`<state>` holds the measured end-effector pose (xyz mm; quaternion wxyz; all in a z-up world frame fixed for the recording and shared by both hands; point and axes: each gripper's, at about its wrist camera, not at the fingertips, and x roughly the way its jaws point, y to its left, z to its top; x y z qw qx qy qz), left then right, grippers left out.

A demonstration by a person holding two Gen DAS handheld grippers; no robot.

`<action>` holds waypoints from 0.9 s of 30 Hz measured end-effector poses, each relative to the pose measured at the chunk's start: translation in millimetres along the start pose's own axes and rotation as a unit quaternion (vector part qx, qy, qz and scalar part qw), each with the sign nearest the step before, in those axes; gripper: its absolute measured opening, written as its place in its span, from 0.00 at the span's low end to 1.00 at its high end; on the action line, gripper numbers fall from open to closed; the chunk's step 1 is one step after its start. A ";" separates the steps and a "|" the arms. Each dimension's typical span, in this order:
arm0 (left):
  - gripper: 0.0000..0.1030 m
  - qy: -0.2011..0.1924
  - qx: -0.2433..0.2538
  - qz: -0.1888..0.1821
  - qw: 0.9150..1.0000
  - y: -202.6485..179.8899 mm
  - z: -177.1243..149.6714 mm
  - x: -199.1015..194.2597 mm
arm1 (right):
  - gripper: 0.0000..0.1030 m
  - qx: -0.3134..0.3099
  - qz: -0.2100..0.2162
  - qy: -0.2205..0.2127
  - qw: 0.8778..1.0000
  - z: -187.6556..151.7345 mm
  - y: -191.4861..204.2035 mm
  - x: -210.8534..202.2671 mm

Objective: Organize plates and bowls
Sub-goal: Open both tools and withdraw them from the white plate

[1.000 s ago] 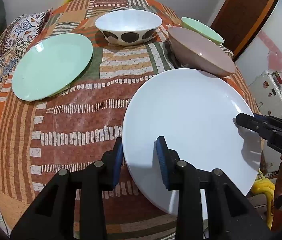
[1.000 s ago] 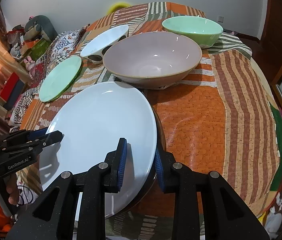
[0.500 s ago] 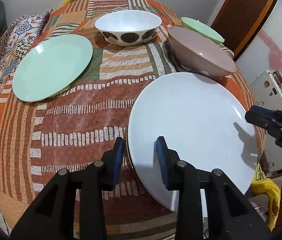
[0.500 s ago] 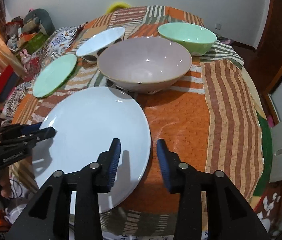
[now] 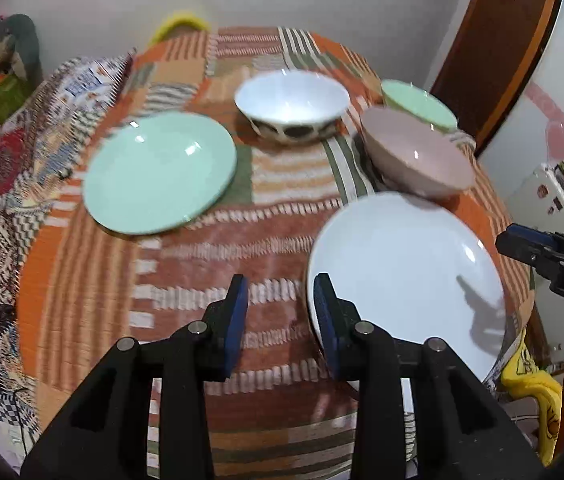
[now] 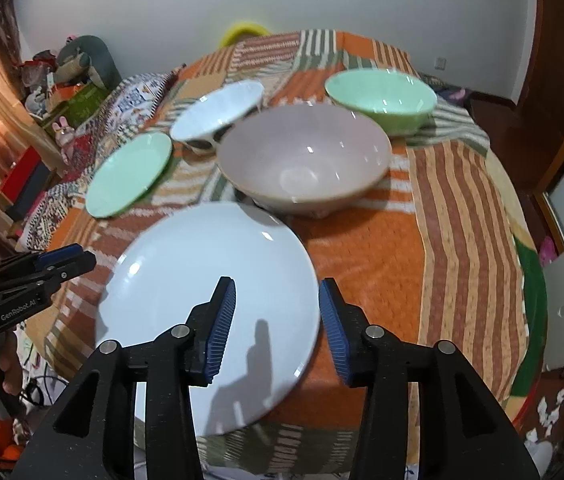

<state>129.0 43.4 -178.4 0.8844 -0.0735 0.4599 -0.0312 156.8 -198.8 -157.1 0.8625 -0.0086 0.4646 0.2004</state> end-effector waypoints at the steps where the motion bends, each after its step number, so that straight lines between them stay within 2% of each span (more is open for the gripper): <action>1: 0.34 -0.006 -0.001 0.002 1.000 2.1 1.5 -4.7 | 0.39 -0.002 0.002 -0.005 1.000 2.1 2.1 -0.9; 3: 0.37 -0.024 -0.005 0.009 1.000 8.0 6.2 -17.6 | 0.39 -0.005 0.008 -0.014 1.000 7.4 7.3 -3.8; 6: 0.46 -0.054 -0.005 0.020 0.998 17.4 14.7 -38.3 | 0.40 -0.014 0.018 -0.030 0.999 18.0 17.7 -7.2; 8: 0.53 -0.070 -0.002 0.030 0.997 22.5 20.5 -48.2 | 0.48 -0.021 0.025 -0.041 0.999 25.3 26.0 -7.6; 11: 0.60 -0.095 0.001 0.051 0.994 32.2 30.8 -59.0 | 0.53 -0.038 0.034 -0.058 0.997 34.3 39.4 -8.4; 14: 0.72 -0.112 -0.010 0.069 0.991 46.7 41.3 -66.1 | 0.54 -0.050 0.043 -0.065 0.996 44.2 51.3 -5.1; 16: 0.85 -0.124 -0.025 0.077 0.989 58.4 46.4 -68.9 | 0.57 -0.055 0.046 -0.068 0.995 51.6 59.1 -1.1; 19: 0.90 -0.140 -0.042 0.093 0.985 76.2 53.1 -68.5 | 0.65 -0.061 0.055 -0.076 0.994 61.4 69.1 5.2; 27: 0.90 -0.110 -0.057 0.127 0.984 123.0 62.5 -33.8 | 0.65 -0.099 0.056 -0.051 0.992 81.7 99.4 39.3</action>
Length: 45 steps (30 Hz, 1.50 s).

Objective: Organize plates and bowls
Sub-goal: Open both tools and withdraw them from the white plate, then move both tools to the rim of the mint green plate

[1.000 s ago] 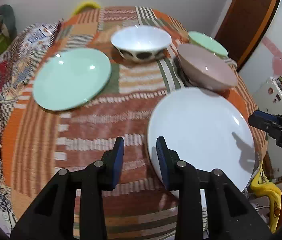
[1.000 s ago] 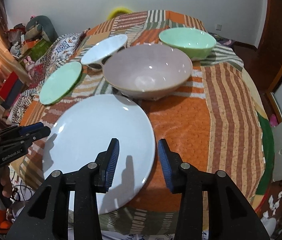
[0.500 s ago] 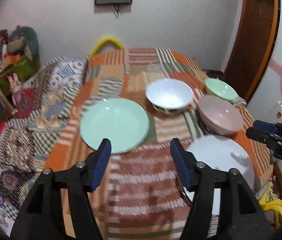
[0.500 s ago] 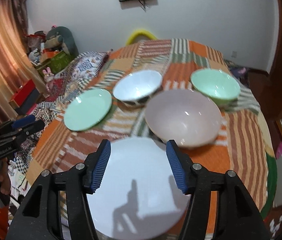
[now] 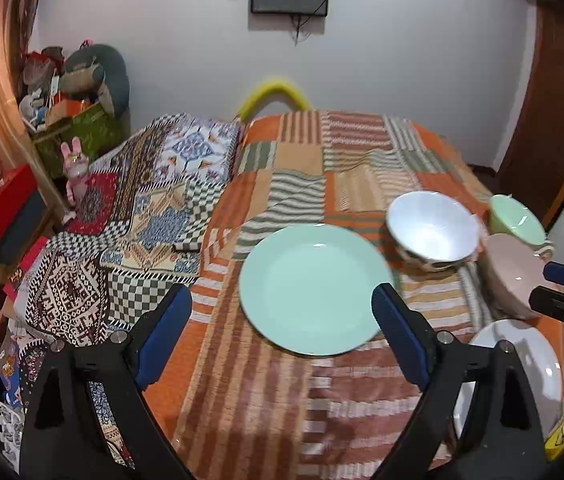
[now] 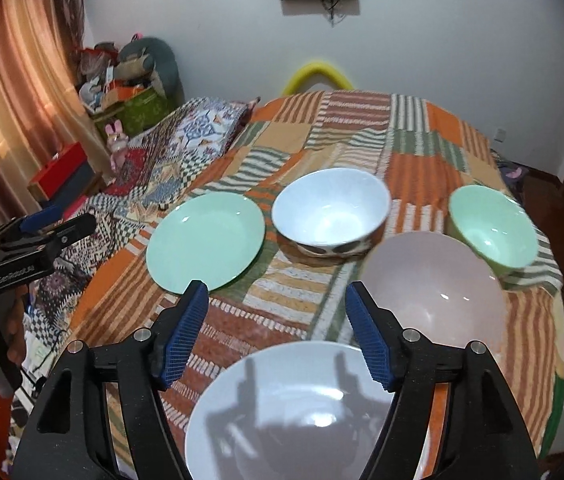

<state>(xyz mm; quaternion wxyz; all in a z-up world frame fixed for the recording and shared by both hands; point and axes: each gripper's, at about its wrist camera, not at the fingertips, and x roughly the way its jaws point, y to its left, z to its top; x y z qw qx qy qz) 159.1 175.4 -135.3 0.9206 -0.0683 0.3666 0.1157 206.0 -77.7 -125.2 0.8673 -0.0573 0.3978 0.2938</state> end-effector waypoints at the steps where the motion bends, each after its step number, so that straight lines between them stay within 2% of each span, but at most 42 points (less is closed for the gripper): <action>1: 0.90 0.004 -0.002 -0.001 1.000 3.9 0.0 5.0 | 0.65 -0.002 0.002 0.006 1.000 2.4 2.2 6.9; 6: 0.90 0.042 -0.032 -0.012 0.999 28.0 -0.3 40.7 | 0.65 0.000 0.020 0.034 0.999 12.2 8.1 39.5; 9: 0.90 0.051 -0.032 -0.005 0.998 36.2 0.5 58.2 | 0.65 0.002 0.026 0.049 0.998 15.1 11.3 54.1; 15: 0.89 0.078 -0.030 -0.017 0.996 47.1 -0.6 94.8 | 0.65 0.008 0.043 0.091 0.995 20.0 16.1 87.7; 17: 0.86 0.087 -0.030 -0.027 0.995 49.0 -0.7 106.6 | 0.65 0.008 0.046 0.104 0.994 21.8 17.8 98.9; 19: 0.75 0.101 -0.031 -0.039 0.994 50.0 -1.2 118.7 | 0.65 0.011 0.048 0.114 0.992 22.8 19.8 108.8; 26: 0.41 0.133 -0.025 -0.053 0.989 51.9 -5.8 148.5 | 0.41 0.011 0.044 0.150 0.988 23.1 26.6 136.2; 28: 0.32 0.142 -0.028 -0.059 0.988 54.3 -6.7 155.1 | 0.37 0.013 0.041 0.156 0.987 22.6 26.5 143.0; 30: 0.29 0.143 -0.032 -0.060 0.987 56.7 -7.3 159.5 | 0.29 0.017 0.038 0.158 0.987 23.0 25.6 147.0; 33: 0.22 0.147 -0.035 -0.067 0.986 58.8 -8.3 166.0 | 0.25 0.027 0.040 0.163 0.985 24.3 23.7 153.3; 35: 0.21 0.148 -0.039 -0.076 0.985 60.0 -7.8 169.0 | 0.20 0.030 0.034 0.166 0.985 25.1 23.4 158.3; 45: 0.20 0.149 -0.041 -0.082 0.985 57.3 -1.3 185.6 | 0.18 0.045 0.028 0.179 0.982 28.2 21.9 174.5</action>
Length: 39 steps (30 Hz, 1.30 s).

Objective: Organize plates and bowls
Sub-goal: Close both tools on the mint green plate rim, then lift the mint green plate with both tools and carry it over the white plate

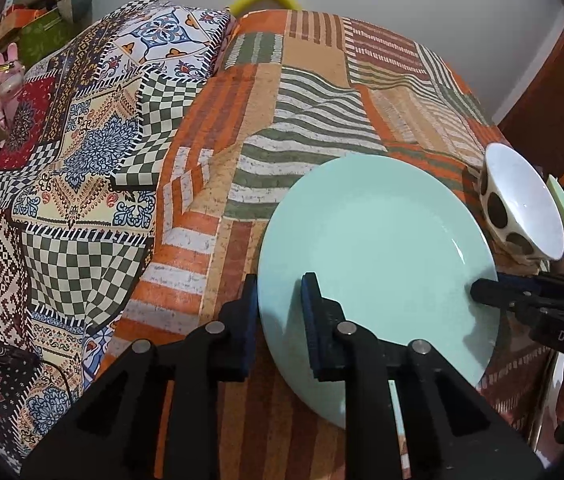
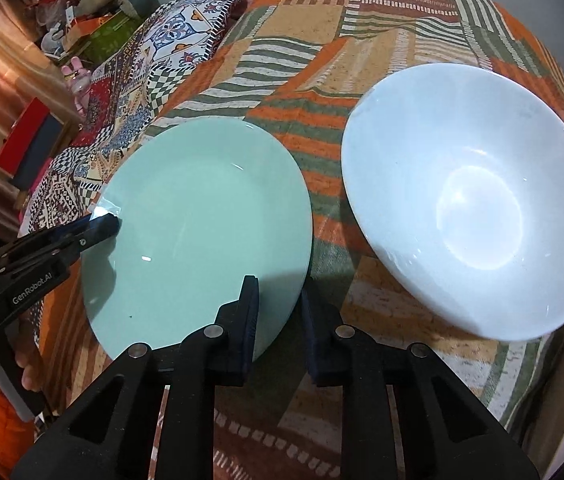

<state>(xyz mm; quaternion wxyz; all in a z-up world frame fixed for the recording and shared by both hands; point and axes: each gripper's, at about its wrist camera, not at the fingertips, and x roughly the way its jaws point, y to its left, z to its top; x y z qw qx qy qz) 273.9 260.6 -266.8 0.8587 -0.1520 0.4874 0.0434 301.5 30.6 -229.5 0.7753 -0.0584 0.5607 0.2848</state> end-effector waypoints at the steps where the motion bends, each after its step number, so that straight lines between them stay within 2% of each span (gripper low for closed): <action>1: 0.20 -0.001 -0.002 -0.002 1.000 1.2 1.2 1.4 | 0.18 0.002 0.003 0.000 1.000 0.2 -0.7 0.3; 11: 0.20 0.002 0.005 -0.001 1.000 -1.9 -6.0 -2.6 | 0.20 0.010 0.007 -0.001 1.000 1.5 0.1 2.5; 27: 0.20 0.023 -0.009 -0.019 1.000 -14.3 -50.3 -35.1 | 0.20 0.009 0.015 0.003 1.000 -23.4 7.5 -18.2; 39: 0.20 -0.013 0.004 -0.010 1.000 -34.3 -66.1 -88.0 | 0.20 0.003 0.028 -0.027 0.999 -43.6 18.9 -48.4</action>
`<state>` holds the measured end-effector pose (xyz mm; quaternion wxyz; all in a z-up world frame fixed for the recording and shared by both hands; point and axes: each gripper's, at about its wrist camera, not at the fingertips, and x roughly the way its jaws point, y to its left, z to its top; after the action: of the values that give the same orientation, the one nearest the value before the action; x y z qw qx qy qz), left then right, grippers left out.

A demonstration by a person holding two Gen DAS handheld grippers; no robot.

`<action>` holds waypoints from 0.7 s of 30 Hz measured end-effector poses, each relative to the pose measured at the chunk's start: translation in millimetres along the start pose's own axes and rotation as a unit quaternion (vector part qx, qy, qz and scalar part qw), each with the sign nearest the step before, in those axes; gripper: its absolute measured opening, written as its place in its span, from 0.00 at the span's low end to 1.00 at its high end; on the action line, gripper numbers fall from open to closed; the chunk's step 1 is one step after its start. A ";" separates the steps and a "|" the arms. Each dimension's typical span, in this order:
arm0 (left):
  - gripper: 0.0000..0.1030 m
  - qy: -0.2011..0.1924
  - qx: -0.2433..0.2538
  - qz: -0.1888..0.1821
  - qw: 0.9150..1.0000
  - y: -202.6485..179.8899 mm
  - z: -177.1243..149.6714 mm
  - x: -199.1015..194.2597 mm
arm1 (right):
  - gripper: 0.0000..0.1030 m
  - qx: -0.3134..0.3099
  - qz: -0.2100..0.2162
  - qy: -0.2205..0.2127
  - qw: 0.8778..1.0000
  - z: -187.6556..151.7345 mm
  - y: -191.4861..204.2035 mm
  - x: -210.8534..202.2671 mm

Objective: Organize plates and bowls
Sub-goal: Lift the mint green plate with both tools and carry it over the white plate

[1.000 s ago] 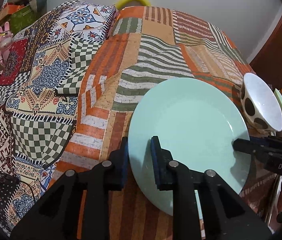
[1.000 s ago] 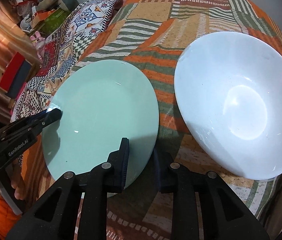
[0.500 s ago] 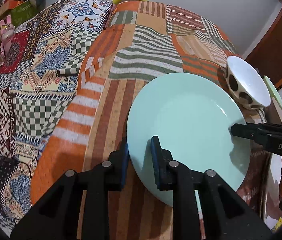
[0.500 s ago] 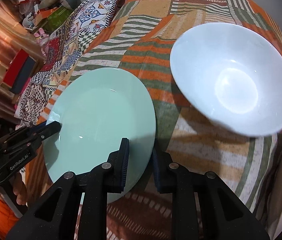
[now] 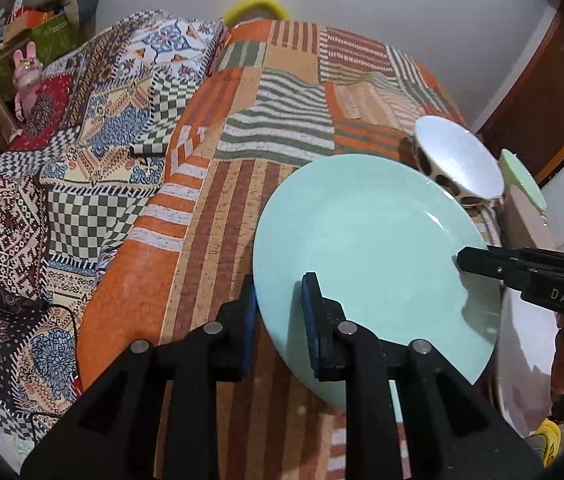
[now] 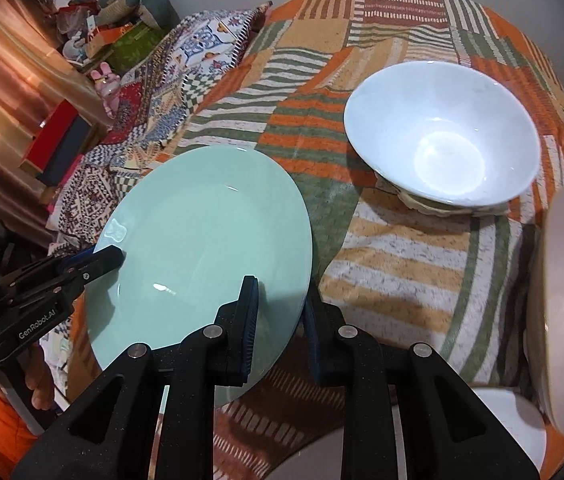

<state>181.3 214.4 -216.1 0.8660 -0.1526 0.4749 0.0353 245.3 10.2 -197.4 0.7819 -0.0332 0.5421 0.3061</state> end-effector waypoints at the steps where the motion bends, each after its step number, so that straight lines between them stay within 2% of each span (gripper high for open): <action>1: 0.20 -0.004 0.001 -0.001 1.000 -2.1 -0.7 -5.4 | 0.20 0.000 0.001 -0.003 1.000 -1.8 0.3 -3.7; 13: 0.20 -0.050 0.026 0.001 0.998 -29.6 -7.7 -62.2 | 0.20 0.000 0.014 -0.045 0.999 -20.7 6.8 -47.5; 21: 0.20 -0.067 0.045 -0.009 0.997 -56.2 -20.9 -89.6 | 0.20 0.003 0.014 -0.072 0.997 -36.7 2.1 -76.9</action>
<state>126.9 162.3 -139.0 0.9021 -0.1153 0.4156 0.0164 196.6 -36.2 -145.1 0.8146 -0.0010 0.4855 0.3173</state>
